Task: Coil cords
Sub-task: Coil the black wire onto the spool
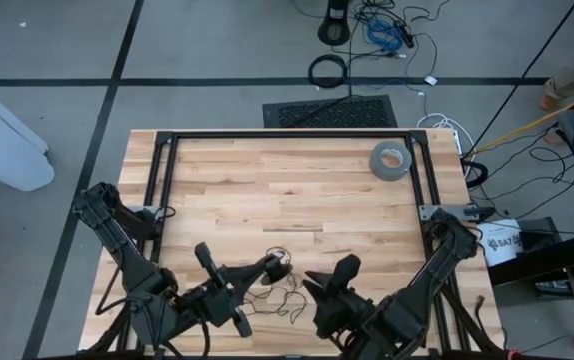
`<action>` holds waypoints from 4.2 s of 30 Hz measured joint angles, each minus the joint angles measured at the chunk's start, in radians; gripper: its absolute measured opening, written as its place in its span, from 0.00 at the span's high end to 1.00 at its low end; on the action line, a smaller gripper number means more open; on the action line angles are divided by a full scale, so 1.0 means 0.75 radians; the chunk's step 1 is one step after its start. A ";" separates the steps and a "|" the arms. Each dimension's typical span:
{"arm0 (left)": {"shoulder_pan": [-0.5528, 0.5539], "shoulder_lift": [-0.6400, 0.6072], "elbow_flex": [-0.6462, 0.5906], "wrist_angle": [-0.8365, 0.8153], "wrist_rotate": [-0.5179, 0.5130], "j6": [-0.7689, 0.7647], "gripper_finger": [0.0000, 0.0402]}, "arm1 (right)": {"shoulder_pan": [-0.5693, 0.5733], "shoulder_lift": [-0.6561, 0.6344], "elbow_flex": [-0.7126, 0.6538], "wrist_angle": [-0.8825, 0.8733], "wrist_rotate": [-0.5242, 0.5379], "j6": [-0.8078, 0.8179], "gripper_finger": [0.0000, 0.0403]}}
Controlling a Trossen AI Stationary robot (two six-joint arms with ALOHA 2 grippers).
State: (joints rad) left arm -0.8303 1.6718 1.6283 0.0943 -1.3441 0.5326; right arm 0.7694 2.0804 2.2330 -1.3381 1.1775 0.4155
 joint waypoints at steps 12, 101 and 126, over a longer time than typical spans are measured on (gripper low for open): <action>-0.001 -0.007 0.000 0.001 0.000 0.000 1.00 | -0.192 -0.283 0.000 -0.148 -0.547 -0.287 0.77; -0.005 -0.007 -0.001 -0.039 0.102 -0.039 1.00 | -0.211 -0.527 -1.525 2.593 -0.860 -0.669 0.63; -0.008 -0.007 -0.001 -0.038 0.101 -0.039 1.00 | -0.106 -0.540 -1.525 2.555 -0.621 -0.710 0.89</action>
State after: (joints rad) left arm -0.8364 1.6665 1.6276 0.0662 -1.2686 0.5037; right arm 0.6903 1.6756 1.0893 0.5781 0.7120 -0.1169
